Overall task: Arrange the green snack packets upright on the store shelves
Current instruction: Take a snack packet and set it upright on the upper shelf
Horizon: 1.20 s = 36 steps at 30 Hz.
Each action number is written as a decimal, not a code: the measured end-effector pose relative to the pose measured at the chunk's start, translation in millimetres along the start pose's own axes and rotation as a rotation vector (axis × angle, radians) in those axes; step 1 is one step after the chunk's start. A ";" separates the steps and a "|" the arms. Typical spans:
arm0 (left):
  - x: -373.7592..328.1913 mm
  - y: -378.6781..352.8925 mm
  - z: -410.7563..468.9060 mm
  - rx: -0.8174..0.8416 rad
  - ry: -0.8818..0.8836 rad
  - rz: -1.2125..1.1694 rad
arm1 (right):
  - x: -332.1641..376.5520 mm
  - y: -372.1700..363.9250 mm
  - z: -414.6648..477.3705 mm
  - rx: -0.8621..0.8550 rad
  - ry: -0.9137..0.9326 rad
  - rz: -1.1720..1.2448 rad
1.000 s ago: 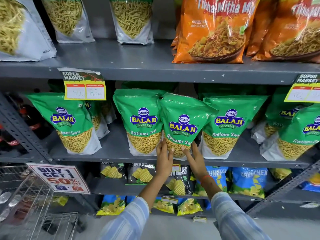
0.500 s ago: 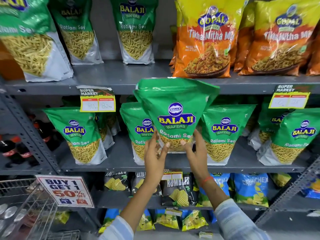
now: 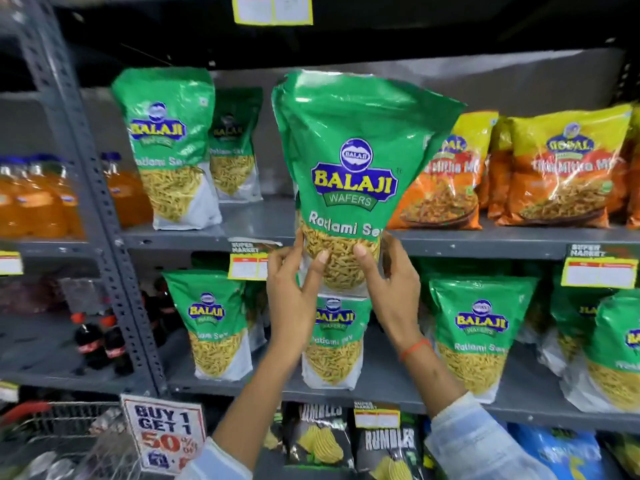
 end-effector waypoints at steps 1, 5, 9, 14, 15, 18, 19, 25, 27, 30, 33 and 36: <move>-3.2 3.9 8.5 -0.006 -0.001 0.004 | 9.5 -2.4 7.1 0.004 0.015 -0.004; -8.2 14.9 44.0 -0.023 0.027 0.045 | 36.0 -14.2 35.5 0.050 0.049 0.018; -6.1 19.8 78.9 -0.007 0.038 0.088 | 49.6 -25.8 63.2 0.057 0.062 0.033; 11.6 13.7 116.8 0.046 0.099 0.134 | 44.2 -47.0 96.7 0.119 0.034 0.015; 18.0 12.0 124.9 0.060 0.120 0.174 | 39.3 -53.0 102.5 0.153 0.018 0.017; 35.3 5.2 142.8 0.120 0.177 0.273 | 23.0 -70.9 117.4 0.293 -0.034 -0.018; 38.6 2.8 145.8 0.129 0.174 0.294 | 19.3 -74.9 122.0 0.327 -0.040 -0.032; 48.5 -4.2 151.7 0.097 0.104 0.350 | 7.6 -85.2 139.3 0.391 -0.036 -0.067; 51.0 -3.2 152.2 0.094 0.091 0.363 | 6.3 -85.2 138.7 0.405 -0.020 -0.066; 51.7 -0.3 147.1 0.080 0.089 0.332 | 6.9 -86.2 133.2 0.410 -0.030 -0.007; 47.3 11.5 123.5 -0.039 0.021 0.282 | 16.8 -79.9 109.8 0.167 0.050 0.043; 45.6 29.5 86.8 -0.146 -0.077 0.256 | 31.6 -74.1 64.3 -0.099 0.235 0.108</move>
Point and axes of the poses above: each hand's wrist, its own z-axis towards the middle knuckle, its own y-axis out of the back of the hand, x = y × z, the point moved 5 cm from there along z, towards the middle knuckle, and after that the axes turned 14 degrees about -z, right-handed, at the moved point
